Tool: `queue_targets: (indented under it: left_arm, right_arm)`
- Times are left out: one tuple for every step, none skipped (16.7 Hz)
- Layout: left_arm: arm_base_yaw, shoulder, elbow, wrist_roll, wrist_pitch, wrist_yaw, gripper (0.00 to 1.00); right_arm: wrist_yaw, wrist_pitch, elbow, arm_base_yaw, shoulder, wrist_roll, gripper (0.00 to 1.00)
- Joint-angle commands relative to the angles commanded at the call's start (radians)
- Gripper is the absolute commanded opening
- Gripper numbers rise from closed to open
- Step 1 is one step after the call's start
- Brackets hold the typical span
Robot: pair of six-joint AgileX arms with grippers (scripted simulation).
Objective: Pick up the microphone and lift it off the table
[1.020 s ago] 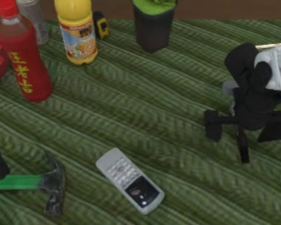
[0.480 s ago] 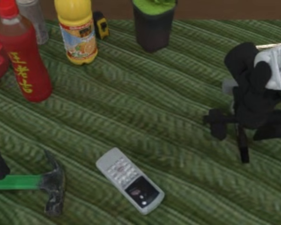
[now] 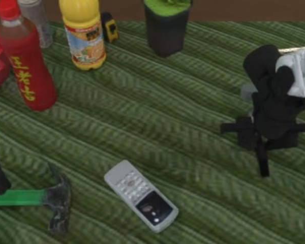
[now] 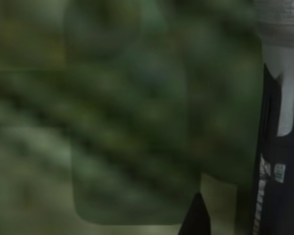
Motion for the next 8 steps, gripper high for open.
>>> queue_targets:
  left_arm:
    - [0.000,0.000,0.000,0.000,0.000,0.000,1.00]
    - [0.000,0.000,0.000,0.000,0.000,0.000,1.00]
    - [0.000,0.000,0.000,0.000,0.000,0.000,1.00]
    - [0.000,0.000,0.000,0.000,0.000,0.000,1.00]
    - [0.000,0.000,0.000,0.000,0.000,0.000,1.00]
    - [0.000,0.000,0.000,0.000,0.000,0.000,1.00]
    - [0.000,0.000,0.000,0.000,0.000,0.000,1.00]
    - [0.000,0.000,0.000,0.000,0.000,0.000,1.00]
  right_arm:
    - [0.000,0.000,0.000,0.000,0.000,0.000,0.00]
    - [0.000,0.000,0.000,0.000,0.000,0.000,0.00]
    - [0.009,-0.024,0.025,0.003,-0.057,-0.007,0.00]
    - [0.009,-0.023,0.025,0.003,-0.057,-0.007,0.00]
    - [0.005,-0.012,0.023,0.003,-0.059,-0.010,0.00]
    - [-0.002,0.008,0.019,0.004,-0.063,-0.016,0.00]
    - [-0.013,0.039,0.013,0.004,-0.070,-0.024,0.00]
    - [-0.027,0.080,0.004,0.005,-0.078,-0.033,0.00]
